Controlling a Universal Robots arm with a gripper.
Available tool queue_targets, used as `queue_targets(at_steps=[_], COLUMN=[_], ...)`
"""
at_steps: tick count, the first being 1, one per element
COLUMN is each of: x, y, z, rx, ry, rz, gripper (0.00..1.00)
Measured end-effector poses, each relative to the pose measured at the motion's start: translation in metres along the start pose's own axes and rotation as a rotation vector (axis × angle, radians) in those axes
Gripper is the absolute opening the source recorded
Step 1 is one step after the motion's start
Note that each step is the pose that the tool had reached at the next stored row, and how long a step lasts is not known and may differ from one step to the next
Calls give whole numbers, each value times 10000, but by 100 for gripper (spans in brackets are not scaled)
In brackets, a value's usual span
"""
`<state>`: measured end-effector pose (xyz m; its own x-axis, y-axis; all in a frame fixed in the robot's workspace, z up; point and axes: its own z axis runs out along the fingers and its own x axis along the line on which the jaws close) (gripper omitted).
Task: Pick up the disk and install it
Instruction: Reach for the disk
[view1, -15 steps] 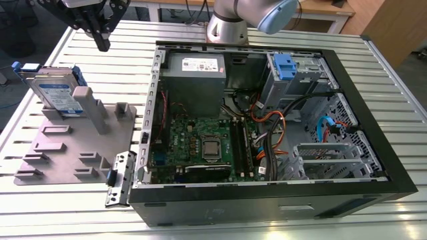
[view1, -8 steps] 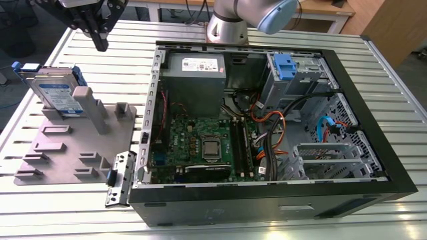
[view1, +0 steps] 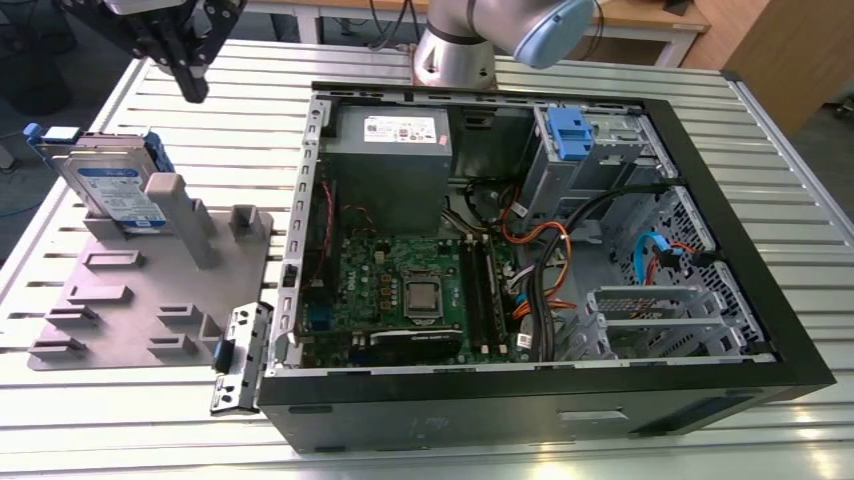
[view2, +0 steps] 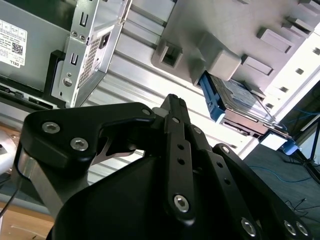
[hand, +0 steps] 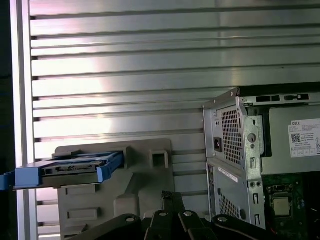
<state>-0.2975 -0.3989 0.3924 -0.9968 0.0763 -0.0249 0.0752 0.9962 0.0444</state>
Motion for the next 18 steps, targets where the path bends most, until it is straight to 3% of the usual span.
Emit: queue_targets(at_steps=[18], x=[279], y=[-21], z=[-5], rx=[0], ry=[1], rz=[-1], gripper=[11])
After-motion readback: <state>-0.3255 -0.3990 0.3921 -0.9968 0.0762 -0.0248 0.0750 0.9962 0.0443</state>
